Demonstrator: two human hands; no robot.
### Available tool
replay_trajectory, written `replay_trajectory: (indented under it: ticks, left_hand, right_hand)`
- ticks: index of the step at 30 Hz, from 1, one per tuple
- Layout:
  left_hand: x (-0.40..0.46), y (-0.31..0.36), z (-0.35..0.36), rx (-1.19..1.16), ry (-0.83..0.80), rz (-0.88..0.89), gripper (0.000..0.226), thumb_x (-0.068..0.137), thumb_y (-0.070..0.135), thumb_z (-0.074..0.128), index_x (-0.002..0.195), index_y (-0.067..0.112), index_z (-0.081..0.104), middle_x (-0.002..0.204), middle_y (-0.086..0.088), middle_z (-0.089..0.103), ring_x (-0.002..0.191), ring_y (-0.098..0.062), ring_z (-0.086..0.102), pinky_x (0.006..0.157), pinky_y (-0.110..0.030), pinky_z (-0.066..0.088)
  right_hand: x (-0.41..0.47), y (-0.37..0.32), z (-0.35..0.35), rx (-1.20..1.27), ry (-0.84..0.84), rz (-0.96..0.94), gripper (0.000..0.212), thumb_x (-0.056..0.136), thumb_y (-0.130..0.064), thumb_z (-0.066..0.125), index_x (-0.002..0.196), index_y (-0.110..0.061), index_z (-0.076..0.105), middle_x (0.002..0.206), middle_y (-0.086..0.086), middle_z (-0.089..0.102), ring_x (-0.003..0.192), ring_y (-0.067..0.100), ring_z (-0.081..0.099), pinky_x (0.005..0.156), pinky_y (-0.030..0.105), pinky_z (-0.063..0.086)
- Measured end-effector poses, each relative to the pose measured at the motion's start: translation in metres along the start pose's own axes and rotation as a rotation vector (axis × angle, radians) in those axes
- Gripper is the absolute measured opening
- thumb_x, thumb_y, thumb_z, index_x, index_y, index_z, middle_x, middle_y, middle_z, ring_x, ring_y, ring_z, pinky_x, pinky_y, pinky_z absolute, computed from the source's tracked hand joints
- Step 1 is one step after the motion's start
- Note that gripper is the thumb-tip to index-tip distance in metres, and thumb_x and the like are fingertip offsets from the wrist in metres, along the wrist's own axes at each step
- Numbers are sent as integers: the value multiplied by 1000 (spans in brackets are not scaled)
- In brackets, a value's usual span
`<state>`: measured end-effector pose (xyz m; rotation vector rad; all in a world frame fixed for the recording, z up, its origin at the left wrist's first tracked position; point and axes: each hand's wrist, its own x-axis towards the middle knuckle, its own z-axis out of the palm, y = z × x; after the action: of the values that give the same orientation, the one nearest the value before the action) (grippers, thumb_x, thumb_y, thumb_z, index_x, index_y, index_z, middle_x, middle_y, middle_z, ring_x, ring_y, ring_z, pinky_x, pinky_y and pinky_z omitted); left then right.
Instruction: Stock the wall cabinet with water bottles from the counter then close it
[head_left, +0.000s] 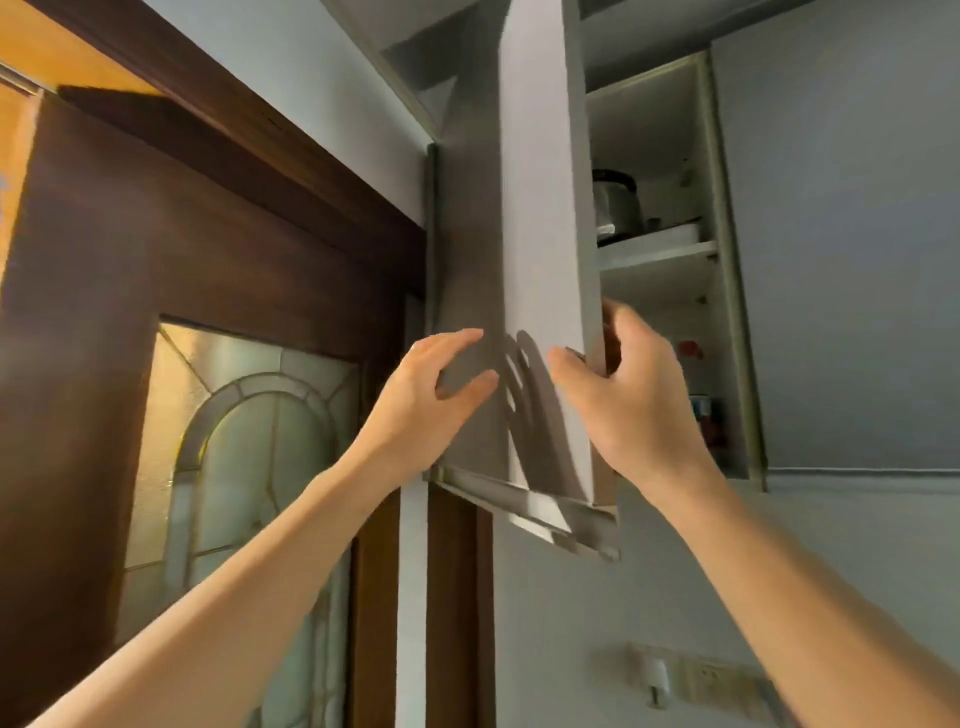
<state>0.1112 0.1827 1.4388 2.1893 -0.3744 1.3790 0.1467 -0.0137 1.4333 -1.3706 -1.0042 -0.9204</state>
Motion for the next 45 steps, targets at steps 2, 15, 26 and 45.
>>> replay_trajectory:
  ticks: [2, 15, 26, 45]
  left_hand:
    - [9, 2, 42, 46, -13, 71, 62, 96, 44, 63, 152, 33, 40, 154, 12, 39, 139, -6, 40, 113, -26, 38]
    - [52, -8, 233, -28, 3, 66, 81, 89, 71, 44, 156, 45, 7, 154, 35, -2, 154, -20, 5, 121, -50, 30]
    - [69, -26, 298, 172, 104, 171, 73, 95, 48, 59, 156, 17, 34, 167, -8, 15, 154, -30, 12, 123, -49, 25]
    - [80, -27, 298, -189, 4, -5, 41, 93, 38, 69, 120, 8, 69, 132, -9, 61, 125, -23, 53, 103, -24, 35]
  right_hand:
    - [3, 15, -24, -139, 88, -6, 55, 93, -21, 70, 143, -16, 49, 121, -11, 65, 99, -6, 62, 74, -1, 44]
    - [42, 137, -121, -637, 54, 85, 70, 100, -28, 59, 160, -17, 25, 145, 7, 48, 130, 24, 48, 101, 30, 38]
    - [60, 217, -175, -953, -110, -161, 75, 96, -37, 64, 160, -19, 28, 155, 2, 34, 143, 24, 32, 110, 41, 41]
    - [36, 242, -170, -1109, -251, 90, 48, 98, -24, 59, 144, -12, 53, 166, 11, 26, 153, 25, 25, 123, 40, 18]
